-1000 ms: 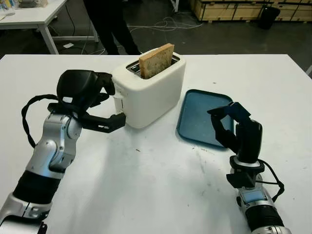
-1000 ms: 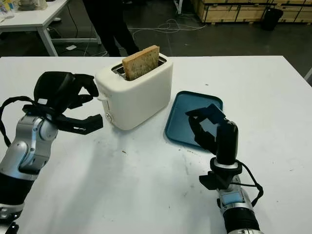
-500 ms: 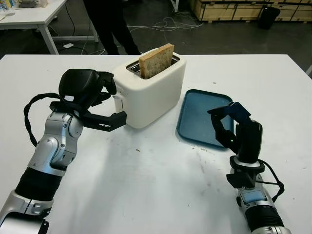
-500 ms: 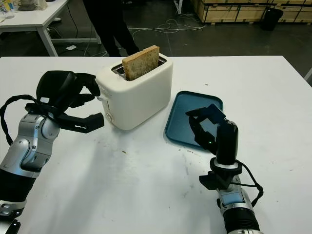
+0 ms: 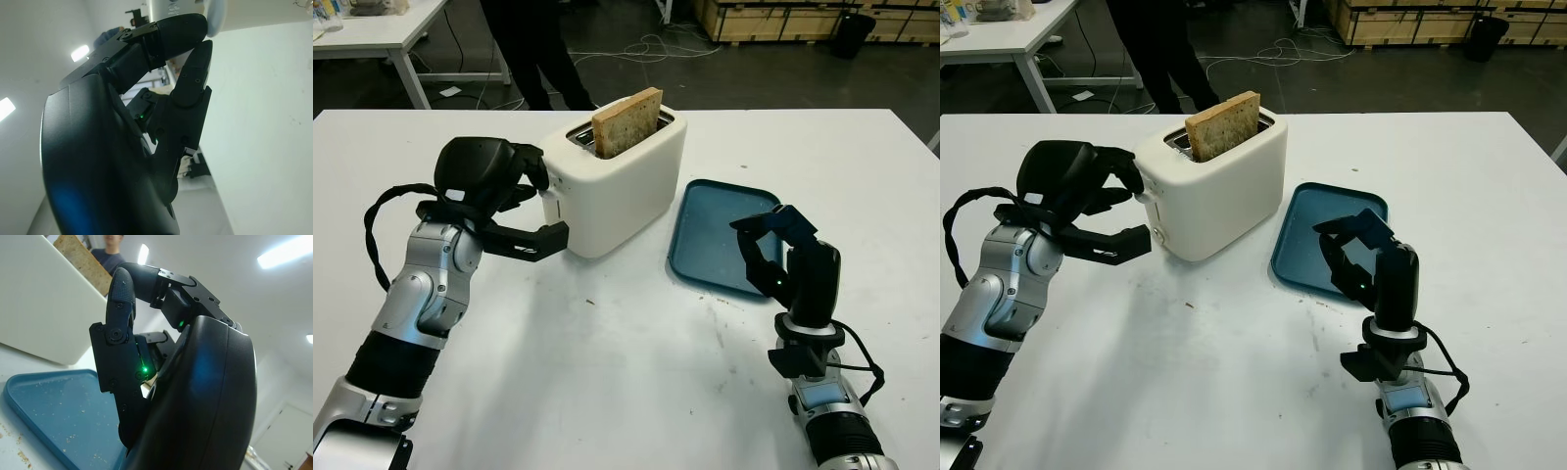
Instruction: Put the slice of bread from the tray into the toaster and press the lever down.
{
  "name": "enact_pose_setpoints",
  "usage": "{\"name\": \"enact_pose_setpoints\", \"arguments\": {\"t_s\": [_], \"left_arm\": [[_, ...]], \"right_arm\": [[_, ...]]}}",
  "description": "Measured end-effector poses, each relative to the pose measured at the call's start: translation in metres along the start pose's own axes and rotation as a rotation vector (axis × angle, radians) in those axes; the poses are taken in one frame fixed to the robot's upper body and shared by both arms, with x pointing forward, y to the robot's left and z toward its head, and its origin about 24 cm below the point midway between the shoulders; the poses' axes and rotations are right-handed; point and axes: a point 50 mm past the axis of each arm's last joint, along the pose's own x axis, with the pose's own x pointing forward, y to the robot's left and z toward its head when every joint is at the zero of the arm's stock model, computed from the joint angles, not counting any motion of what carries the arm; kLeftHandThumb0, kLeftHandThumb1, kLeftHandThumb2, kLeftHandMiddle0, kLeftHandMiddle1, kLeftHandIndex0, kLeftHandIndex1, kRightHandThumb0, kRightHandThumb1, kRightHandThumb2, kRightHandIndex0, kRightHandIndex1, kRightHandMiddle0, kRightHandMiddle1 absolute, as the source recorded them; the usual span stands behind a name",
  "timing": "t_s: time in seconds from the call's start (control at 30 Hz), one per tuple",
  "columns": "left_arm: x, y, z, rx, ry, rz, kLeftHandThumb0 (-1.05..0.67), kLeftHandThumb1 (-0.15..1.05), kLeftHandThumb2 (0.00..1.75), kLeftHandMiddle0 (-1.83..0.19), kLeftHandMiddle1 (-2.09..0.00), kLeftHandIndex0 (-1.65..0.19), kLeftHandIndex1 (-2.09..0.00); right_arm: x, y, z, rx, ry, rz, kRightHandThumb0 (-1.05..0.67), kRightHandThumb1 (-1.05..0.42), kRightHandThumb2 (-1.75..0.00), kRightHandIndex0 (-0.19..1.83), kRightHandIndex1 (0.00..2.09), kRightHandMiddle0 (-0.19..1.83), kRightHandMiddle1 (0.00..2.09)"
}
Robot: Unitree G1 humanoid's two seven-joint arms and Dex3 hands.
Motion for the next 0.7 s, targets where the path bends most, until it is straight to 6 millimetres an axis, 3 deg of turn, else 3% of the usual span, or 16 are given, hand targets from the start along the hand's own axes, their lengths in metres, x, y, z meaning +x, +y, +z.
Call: {"name": "enact_pose_setpoints", "arguments": {"t_s": [0.7], "left_arm": [[0.0022, -0.0008, 0.0017, 0.005, -0.005, 0.004, -0.26, 0.87, 0.0, -0.93, -1.59, -1.07, -0.76]], "right_arm": [[0.0002, -0.0001, 0.0004, -0.001, -0.001, -0.001, -0.46, -0.92, -0.38, 0.65, 1.67, 0.63, 1.15]]}}
